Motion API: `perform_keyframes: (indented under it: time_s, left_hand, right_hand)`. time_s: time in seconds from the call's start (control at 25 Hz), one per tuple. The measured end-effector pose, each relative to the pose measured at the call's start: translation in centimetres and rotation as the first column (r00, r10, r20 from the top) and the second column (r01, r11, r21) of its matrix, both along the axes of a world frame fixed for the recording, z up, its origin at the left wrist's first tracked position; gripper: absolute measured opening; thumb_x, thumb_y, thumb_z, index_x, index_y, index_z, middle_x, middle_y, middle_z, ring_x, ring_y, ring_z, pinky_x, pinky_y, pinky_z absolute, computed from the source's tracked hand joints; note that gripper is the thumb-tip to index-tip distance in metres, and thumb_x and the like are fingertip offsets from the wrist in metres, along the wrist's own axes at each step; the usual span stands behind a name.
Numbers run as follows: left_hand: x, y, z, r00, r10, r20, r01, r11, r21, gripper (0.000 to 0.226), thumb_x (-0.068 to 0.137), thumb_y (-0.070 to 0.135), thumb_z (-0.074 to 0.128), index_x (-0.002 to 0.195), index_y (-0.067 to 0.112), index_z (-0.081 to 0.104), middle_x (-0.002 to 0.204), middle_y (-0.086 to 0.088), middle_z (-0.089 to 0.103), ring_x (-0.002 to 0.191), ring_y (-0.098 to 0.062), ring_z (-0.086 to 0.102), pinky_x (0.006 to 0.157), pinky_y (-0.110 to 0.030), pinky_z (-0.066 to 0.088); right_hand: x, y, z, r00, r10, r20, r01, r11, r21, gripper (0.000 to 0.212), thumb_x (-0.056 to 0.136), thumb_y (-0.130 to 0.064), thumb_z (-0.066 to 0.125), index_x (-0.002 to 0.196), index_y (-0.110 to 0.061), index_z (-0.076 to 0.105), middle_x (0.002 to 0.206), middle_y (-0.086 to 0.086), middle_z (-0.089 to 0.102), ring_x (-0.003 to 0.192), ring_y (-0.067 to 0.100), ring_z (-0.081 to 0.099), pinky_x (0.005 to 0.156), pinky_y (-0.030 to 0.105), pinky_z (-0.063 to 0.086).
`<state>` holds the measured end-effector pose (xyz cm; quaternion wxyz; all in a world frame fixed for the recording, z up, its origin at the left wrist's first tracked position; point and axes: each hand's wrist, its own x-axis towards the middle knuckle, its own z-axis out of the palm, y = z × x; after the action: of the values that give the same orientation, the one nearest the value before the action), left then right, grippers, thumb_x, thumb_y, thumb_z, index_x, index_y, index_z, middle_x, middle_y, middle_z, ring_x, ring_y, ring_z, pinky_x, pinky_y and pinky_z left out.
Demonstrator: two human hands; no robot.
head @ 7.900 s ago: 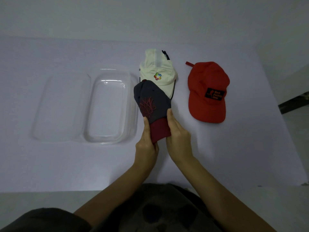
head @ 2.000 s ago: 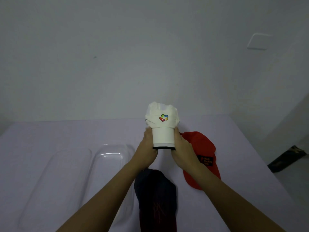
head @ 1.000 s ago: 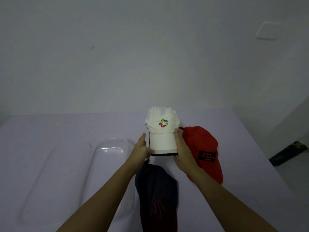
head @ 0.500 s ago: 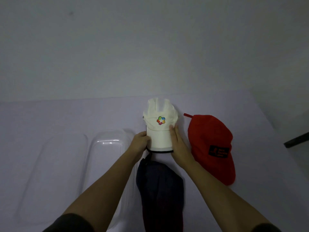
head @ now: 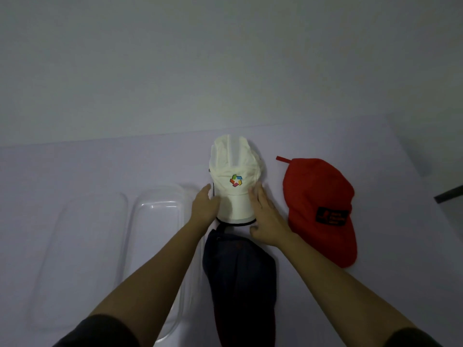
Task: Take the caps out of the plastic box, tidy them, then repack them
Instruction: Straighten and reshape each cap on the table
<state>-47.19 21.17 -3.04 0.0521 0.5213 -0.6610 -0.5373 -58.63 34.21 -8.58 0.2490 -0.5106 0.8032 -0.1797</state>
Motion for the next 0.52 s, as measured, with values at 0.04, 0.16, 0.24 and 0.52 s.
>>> perform_keyframes:
  time_s: [0.04,0.16,0.24,0.52]
  left_hand:
    - [-0.2,0.4,0.9,1.000,-0.006,-0.016,0.005,0.997,-0.078,0.050,0.095,0.013,0.042,0.143,0.009,0.032,0.149,-0.009,0.036,0.135,-0.024,0.037,0.105,-0.031,0.032]
    - [-1.3,2.8,3.3,0.993,-0.052,-0.106,0.022,0.964,-0.263,0.046,0.095,0.011,0.042,0.140,0.009,0.038,0.145,-0.009,0.042,0.131,-0.022,0.041,0.103,-0.025,0.032]
    - [-1.9,5.7,4.5,0.979,-0.145,-0.145,0.085,0.930,-0.358,0.046,0.094,0.008,0.044,0.140,0.008,0.039,0.143,-0.010,0.044,0.131,-0.022,0.042,0.101,-0.018,0.029]
    - [-3.7,16.6,1.5,0.841,-0.534,-0.081,0.444,0.769,-0.459,0.056,0.090,0.001,0.047,0.143,0.003,0.028,0.151,-0.013,0.031,0.140,-0.022,0.029,0.105,-0.010,0.013]
  right_hand:
    - [0.1,0.4,0.7,0.999,0.005,-0.036,-0.005,1.000,-0.009,0.096,0.080,-0.010,0.055,0.146,-0.013,-0.015,0.154,0.007,-0.026,0.143,0.022,-0.019,0.117,0.032,0.007]
    - [0.1,3.0,2.5,0.989,-0.018,-0.144,0.005,0.996,-0.093,0.080,0.089,-0.014,0.047,0.148,-0.007,-0.007,0.153,0.003,-0.020,0.137,0.013,-0.021,0.115,0.030,-0.005]
    - [-0.1,6.3,3.0,0.975,-0.061,-0.214,0.027,0.987,-0.159,0.072,0.091,-0.012,0.044,0.148,-0.005,0.000,0.153,0.004,-0.014,0.139,0.014,-0.015,0.116,0.032,-0.002]
    - [-3.1,19.1,1.2,0.935,-0.264,-0.236,0.233,0.961,-0.151,0.097,0.061,0.009,0.057,0.146,0.000,0.011,0.154,0.016,0.005,0.142,0.028,0.005,0.114,0.043,0.012]
